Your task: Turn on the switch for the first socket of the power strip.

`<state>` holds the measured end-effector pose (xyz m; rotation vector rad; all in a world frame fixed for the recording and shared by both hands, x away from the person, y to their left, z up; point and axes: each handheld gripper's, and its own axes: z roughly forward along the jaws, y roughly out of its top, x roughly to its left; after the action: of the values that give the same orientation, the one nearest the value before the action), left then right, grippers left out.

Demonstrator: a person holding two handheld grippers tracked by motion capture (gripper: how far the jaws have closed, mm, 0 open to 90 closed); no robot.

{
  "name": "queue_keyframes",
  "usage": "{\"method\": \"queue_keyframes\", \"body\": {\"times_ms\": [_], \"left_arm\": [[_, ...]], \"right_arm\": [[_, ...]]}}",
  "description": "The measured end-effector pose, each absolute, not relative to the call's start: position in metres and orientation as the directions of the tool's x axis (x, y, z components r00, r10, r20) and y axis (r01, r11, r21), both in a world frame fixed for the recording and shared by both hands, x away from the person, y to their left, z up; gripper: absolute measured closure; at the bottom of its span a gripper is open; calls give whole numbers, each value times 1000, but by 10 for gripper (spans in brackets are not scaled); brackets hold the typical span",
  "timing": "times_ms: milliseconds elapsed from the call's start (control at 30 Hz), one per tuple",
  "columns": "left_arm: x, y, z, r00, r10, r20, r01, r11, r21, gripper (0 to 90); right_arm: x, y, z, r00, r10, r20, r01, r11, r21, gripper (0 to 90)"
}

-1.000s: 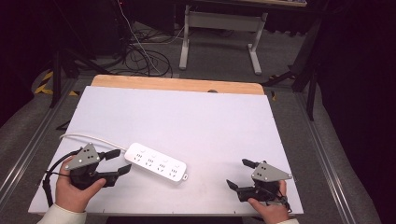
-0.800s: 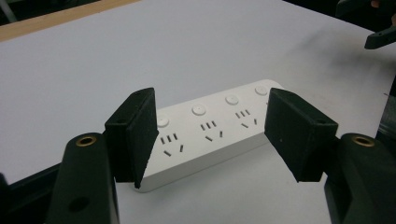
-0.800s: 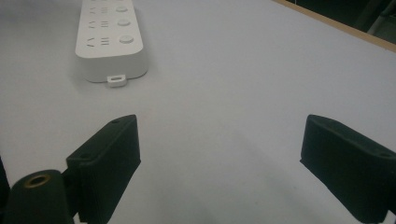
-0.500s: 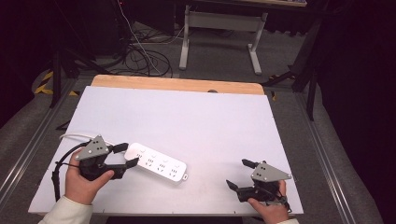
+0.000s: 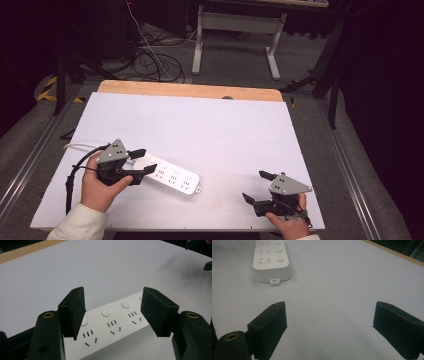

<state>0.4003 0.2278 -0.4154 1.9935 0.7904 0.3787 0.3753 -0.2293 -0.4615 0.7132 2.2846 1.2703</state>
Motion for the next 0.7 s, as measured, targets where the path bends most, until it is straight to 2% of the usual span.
{"method": "queue_keyframes", "body": {"times_ms": [233, 367, 500, 600, 700], "left_arm": [[405, 224, -419, 747, 664, -38, 383, -383, 841, 402], [407, 225, -420, 745, 666, -42, 388, -381, 840, 463], [413, 225, -422, 747, 661, -78, 407, -362, 839, 575], [418, 224, -425, 744, 661, -95, 428, -363, 827, 706], [422, 225, -427, 739, 666, -102, 445, -369, 816, 794]], "right_arm": [[375, -230, -461, -776, 621, -115, 228, 445, 866, 124], [375, -230, -461, -776, 621, -113, 230, 445, 866, 124], [375, -230, -461, -776, 620, -114, 228, 445, 866, 124], [375, -229, -462, -777, 619, -115, 227, 446, 866, 124], [375, -230, -462, -776, 621, -115, 228, 444, 866, 124]]}}
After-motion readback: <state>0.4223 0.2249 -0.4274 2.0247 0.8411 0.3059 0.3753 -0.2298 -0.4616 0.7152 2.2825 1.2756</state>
